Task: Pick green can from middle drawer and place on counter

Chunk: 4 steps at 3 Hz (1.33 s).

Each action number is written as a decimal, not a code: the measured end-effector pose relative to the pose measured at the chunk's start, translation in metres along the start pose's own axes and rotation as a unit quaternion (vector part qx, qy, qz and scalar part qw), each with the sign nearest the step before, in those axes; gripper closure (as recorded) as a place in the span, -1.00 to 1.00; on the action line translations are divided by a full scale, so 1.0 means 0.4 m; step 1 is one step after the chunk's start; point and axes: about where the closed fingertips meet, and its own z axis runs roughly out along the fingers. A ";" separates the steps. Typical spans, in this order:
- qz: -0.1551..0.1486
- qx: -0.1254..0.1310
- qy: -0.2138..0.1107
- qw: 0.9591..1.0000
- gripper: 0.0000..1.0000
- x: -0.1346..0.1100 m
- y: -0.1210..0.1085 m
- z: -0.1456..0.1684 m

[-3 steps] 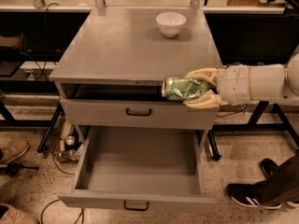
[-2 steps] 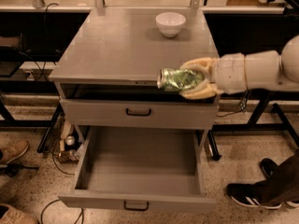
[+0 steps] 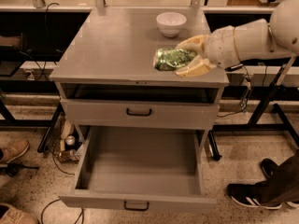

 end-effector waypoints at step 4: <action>0.092 0.009 0.015 0.996 1.00 0.046 -0.181 0.190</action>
Offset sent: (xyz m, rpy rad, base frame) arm 0.0809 0.0264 -0.0019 0.0209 0.1287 -0.1190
